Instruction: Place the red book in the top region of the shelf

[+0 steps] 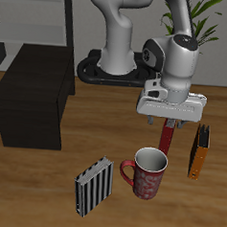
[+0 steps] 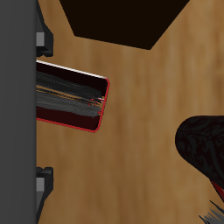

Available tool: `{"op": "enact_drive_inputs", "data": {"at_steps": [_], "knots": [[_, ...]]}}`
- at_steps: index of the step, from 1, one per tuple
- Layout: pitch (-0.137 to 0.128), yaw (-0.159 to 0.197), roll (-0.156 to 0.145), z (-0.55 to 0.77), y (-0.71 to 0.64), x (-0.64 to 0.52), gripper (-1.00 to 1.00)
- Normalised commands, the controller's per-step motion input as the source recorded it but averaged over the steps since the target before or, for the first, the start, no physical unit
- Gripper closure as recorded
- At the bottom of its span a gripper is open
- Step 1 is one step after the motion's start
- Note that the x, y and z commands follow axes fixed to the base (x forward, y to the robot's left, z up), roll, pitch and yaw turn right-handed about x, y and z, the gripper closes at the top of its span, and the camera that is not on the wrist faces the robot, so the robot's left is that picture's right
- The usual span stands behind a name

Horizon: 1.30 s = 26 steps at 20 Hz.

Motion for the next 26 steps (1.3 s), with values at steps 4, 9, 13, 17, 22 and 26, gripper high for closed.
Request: {"op": "enact_drive_inputs", "data": {"at_steps": [4,9,13,17,22,26], "knots": [[0.036,-0.026,0.014,-0.17,-0.03,0.02,-1.0],[0.017,0.0,0.013,-0.12,0.04,0.0,1.0],[-0.002,0.005,-0.008,0.06,-0.07,0.0,1.0],[-0.003,0.025,-0.036,0.19,-0.16,-0.05,1.0],[-0.038,0.043,-0.062,0.32,-0.26,-0.12,1.0],[-0.074,0.019,-0.05,0.51,-0.43,-0.19,1.0]]}}
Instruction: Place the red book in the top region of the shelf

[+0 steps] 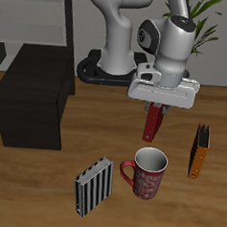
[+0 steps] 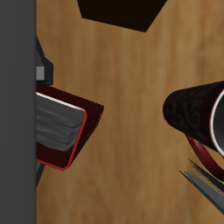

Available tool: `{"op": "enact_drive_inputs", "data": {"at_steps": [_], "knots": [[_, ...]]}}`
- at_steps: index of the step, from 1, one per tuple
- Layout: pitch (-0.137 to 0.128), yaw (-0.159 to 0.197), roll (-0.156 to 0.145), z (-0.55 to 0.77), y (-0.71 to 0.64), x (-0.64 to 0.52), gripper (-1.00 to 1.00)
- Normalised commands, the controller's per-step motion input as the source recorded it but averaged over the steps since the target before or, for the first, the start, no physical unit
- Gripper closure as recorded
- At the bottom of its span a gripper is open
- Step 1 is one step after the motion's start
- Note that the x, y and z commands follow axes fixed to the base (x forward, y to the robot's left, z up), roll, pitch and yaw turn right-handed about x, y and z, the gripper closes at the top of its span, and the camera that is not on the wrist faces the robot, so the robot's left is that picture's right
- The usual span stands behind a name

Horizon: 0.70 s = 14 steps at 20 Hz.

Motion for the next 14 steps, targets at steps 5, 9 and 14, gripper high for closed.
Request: {"op": "enact_drive_inputs", "data": {"at_steps": [5,9,14], "knots": [[-0.068,0.071,-0.104,0.4,-0.58,-0.16,1.0],[-0.04,0.04,-0.132,0.33,-0.63,-0.08,1.0],[-0.03,0.015,-0.103,0.28,-0.56,-0.12,1.0]]}}
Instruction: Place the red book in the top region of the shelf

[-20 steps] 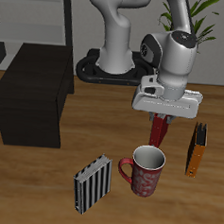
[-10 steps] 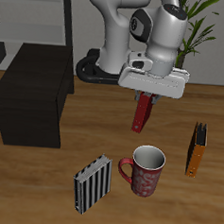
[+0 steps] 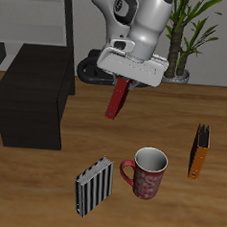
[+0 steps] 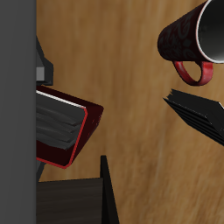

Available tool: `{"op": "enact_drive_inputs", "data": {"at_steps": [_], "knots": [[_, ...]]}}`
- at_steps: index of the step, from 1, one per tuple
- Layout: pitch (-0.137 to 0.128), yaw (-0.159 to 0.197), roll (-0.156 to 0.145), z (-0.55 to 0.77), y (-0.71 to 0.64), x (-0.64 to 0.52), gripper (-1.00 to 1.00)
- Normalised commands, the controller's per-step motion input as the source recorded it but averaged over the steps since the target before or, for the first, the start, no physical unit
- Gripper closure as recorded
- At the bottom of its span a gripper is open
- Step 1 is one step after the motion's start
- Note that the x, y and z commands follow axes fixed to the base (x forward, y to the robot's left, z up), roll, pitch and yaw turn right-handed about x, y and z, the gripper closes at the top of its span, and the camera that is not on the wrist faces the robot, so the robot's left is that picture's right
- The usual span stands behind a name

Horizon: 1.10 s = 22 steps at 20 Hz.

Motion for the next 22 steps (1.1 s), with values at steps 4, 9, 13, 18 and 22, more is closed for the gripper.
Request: {"op": "enact_drive_inputs", "data": {"at_steps": [4,9,13,18,22], "knots": [[-0.023,0.043,-0.133,0.19,-0.57,-0.19,1.0],[-0.01,0.04,-0.115,0.14,-0.5,-0.19,1.0],[-0.019,0.031,-0.121,0.2,-0.5,-0.19,1.0],[-0.016,0.037,-0.11,0.2,-0.34,-0.05,1.0],[-0.028,0.023,-0.053,0.26,-0.04,0.06,1.0]]}}
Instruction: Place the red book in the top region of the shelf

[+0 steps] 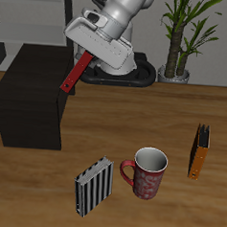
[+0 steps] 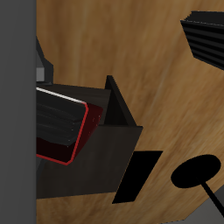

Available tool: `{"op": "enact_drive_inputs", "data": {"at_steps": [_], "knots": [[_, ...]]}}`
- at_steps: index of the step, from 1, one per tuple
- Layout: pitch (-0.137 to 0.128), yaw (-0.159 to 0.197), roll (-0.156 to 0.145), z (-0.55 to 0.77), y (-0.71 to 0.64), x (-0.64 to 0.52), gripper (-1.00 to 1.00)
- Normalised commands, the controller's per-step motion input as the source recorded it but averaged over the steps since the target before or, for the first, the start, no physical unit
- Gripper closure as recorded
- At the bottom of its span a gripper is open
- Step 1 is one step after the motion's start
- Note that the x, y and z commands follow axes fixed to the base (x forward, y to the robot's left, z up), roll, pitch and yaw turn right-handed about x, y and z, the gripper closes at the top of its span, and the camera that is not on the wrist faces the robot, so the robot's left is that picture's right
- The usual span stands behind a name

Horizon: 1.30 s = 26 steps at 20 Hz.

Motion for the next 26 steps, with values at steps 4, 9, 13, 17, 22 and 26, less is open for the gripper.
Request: {"op": "enact_drive_inputs", "data": {"at_steps": [4,9,13,17,22,26], "knots": [[-0.018,0.061,-0.028,0.15,0.12,0.11,1.0],[0.004,0.081,-0.038,-0.05,0.26,0.22,1.0],[0.053,0.073,-0.028,-0.25,0.36,0.27,1.0],[0.035,0.083,0.01,-0.29,0.42,0.18,1.0],[0.042,0.059,-0.05,-0.29,0.26,0.05,1.0],[0.062,0.006,-0.052,-0.24,-0.02,0.04,1.0]]}}
